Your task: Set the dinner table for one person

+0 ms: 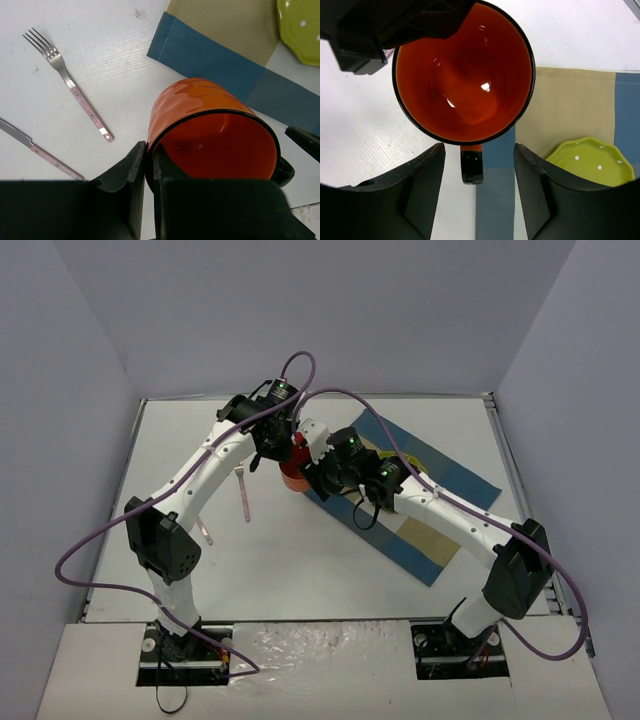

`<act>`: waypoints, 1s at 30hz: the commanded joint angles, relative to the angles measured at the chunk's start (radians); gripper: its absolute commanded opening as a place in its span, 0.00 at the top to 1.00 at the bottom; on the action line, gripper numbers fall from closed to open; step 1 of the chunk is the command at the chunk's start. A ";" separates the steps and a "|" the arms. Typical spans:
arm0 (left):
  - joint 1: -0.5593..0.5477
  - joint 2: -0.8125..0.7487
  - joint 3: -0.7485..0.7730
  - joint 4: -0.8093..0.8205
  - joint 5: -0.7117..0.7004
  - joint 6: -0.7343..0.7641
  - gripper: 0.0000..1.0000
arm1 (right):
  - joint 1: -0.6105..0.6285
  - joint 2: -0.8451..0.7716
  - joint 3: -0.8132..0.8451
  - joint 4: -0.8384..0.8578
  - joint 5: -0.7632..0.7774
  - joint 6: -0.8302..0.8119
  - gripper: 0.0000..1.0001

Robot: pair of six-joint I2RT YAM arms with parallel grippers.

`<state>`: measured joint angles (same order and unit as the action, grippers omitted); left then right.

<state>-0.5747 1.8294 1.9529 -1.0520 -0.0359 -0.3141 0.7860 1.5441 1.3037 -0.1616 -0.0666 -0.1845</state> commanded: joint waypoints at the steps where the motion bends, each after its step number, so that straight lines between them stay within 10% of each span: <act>1: -0.001 -0.082 0.073 0.032 0.017 0.002 1.00 | -0.001 0.006 0.022 0.040 0.020 -0.020 0.47; 8: -0.001 -0.081 0.078 0.030 0.028 0.014 1.00 | -0.002 0.022 0.028 0.041 0.011 -0.027 0.57; 15: -0.001 -0.087 0.075 0.032 0.036 0.023 1.00 | -0.007 0.022 0.025 0.049 0.019 -0.030 0.96; 19: 0.000 -0.091 0.070 0.023 0.036 0.015 0.99 | -0.013 0.001 -0.004 0.073 0.021 -0.016 1.00; 30: 0.051 -0.168 -0.052 0.094 0.000 -0.045 0.32 | -0.088 -0.184 -0.200 0.129 0.037 0.071 1.00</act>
<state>-0.5622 1.7616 1.9411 -1.0261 -0.0070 -0.3275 0.7432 1.5211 1.1467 -0.1494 -0.0587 -0.1640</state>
